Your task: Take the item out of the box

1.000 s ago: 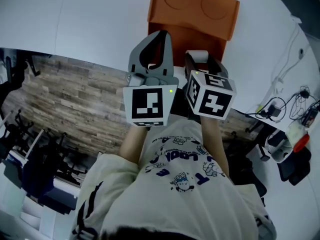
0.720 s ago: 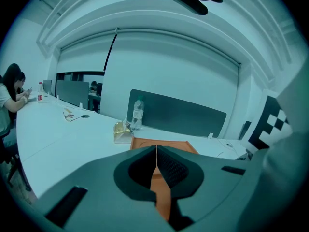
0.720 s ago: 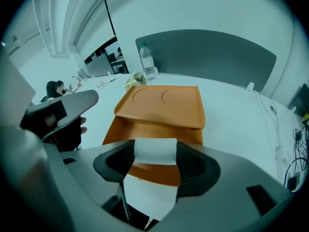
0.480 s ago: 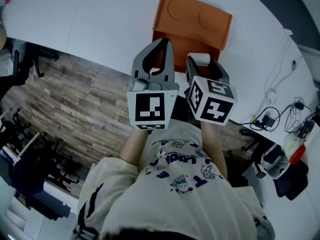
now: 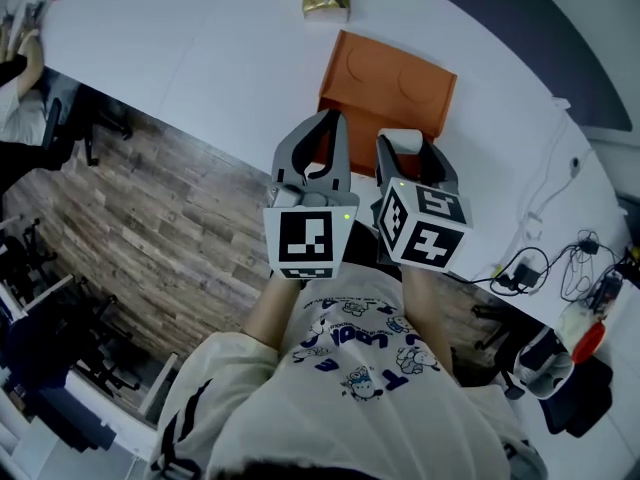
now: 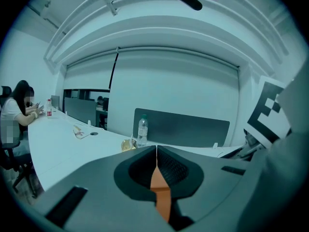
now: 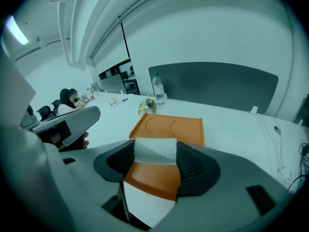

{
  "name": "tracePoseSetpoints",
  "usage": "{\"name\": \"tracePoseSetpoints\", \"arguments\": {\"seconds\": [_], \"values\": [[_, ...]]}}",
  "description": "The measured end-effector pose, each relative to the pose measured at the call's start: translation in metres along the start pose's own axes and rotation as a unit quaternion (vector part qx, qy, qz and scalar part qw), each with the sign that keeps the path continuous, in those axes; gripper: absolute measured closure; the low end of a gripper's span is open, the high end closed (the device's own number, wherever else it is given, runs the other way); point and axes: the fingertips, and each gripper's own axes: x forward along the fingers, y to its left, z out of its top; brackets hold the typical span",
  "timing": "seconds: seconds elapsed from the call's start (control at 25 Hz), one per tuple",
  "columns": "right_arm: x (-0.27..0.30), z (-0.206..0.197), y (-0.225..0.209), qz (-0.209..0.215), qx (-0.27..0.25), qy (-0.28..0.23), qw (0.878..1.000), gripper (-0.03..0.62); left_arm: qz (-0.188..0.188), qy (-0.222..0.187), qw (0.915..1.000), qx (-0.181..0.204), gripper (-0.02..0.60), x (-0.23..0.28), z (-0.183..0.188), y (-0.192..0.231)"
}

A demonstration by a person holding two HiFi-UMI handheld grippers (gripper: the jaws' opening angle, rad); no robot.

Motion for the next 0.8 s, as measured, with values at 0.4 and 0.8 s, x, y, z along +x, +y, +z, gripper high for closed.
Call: {"name": "tracePoseSetpoints", "arguments": {"seconds": [0.4,0.8], "values": [[-0.025,0.029,0.016,0.024,-0.021,-0.052,0.998,0.319,0.025,-0.037,0.9989,0.012,0.562,-0.020,0.029,0.000],[-0.050,0.055,0.032,0.044,-0.038,-0.110,0.992,0.319,0.043,-0.073,0.9963,0.014,0.563,-0.039,0.054,0.004]]}}
